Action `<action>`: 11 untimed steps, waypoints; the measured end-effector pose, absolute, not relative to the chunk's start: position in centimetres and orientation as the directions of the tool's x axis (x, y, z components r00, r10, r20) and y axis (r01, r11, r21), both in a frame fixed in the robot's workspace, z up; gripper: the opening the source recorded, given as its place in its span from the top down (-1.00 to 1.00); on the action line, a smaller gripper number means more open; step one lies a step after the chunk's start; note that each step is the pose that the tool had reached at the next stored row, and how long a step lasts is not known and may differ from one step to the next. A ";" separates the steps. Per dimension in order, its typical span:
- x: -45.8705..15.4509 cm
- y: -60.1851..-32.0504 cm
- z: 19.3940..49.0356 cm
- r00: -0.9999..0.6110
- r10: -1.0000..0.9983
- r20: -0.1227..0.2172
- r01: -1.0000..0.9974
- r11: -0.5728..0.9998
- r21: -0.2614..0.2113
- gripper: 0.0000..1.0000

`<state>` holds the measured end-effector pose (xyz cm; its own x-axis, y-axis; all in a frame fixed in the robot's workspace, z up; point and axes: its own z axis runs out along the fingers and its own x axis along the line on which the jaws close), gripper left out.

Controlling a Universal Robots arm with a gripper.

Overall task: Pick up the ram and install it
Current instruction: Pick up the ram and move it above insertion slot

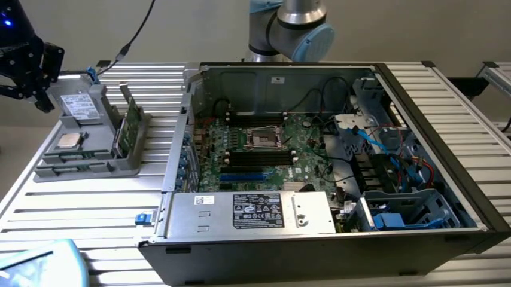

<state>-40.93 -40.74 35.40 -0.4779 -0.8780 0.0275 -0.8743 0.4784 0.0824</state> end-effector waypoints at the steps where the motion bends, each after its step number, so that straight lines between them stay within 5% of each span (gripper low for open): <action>1: -40.9 -40.7 35.4 -0.463 -0.886 0.024 -0.883 0.464 0.077 0.79; 11: -40.9 -40.7 35.2 -0.298 -0.955 0.015 -0.953 0.298 0.057 0.79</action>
